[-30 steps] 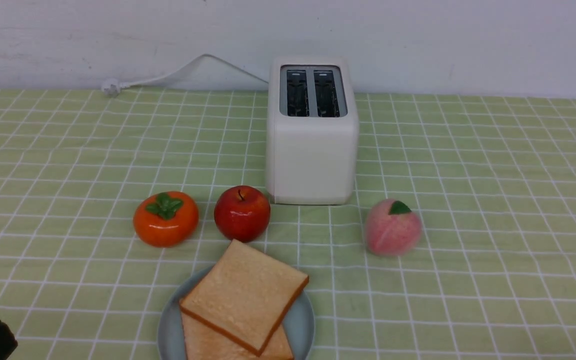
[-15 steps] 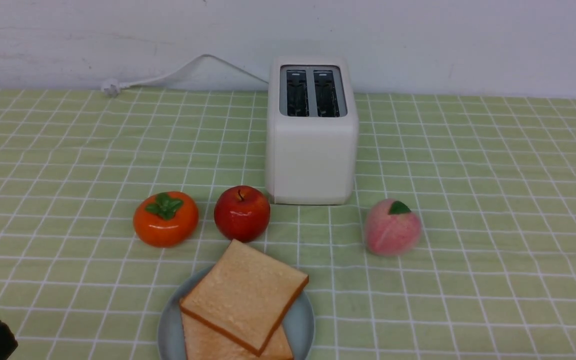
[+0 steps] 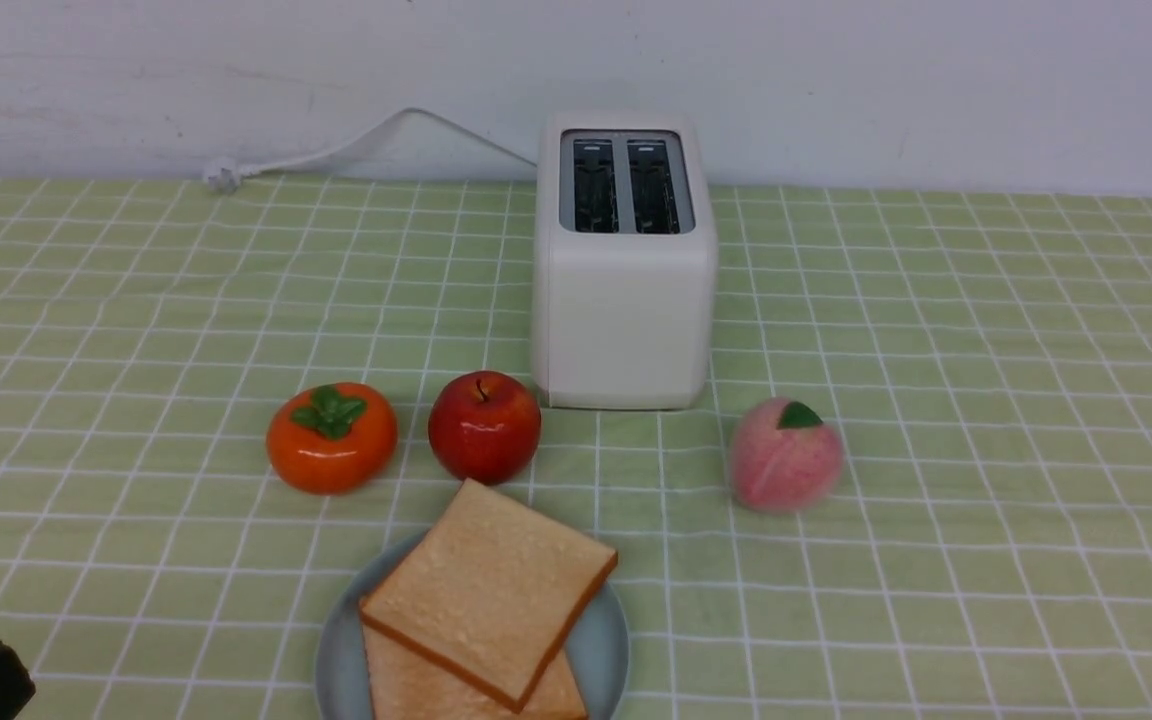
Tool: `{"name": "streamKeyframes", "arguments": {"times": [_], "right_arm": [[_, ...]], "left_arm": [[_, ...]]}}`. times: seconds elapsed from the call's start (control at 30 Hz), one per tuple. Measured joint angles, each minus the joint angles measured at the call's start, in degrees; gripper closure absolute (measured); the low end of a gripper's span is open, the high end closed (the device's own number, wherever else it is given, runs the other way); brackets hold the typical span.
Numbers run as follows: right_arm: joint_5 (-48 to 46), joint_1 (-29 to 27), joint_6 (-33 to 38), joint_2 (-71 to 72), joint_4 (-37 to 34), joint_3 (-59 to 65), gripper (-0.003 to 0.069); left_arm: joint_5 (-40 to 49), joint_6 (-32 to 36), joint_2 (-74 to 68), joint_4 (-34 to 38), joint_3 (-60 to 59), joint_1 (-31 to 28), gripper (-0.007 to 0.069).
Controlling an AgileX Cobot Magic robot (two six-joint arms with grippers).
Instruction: Take toasted bread from bread machine on green coffee tablecloth place on plate.
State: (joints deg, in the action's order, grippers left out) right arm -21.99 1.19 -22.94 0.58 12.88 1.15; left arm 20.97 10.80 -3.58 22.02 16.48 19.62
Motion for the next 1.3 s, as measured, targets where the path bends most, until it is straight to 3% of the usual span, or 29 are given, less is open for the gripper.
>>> {"name": "streamKeyframes", "arguments": {"times": [1.03,1.2,1.3], "right_arm": [[0.0,0.0,-0.05,0.0,0.1,0.0,0.0658],[0.0,0.01,-0.05,0.0,0.1,0.0,0.0655],[0.0,0.12,-0.05,0.0,0.1,0.0,0.065]], "left_arm": [[-0.71,0.0,0.0,-0.39,-0.08,-0.12,0.0606],[-0.83,-2.76,3.06,-5.76,-3.85,-7.18,0.0633],[-3.0,-9.4,4.16,-8.9,-9.33,-12.54,0.0638]]}}
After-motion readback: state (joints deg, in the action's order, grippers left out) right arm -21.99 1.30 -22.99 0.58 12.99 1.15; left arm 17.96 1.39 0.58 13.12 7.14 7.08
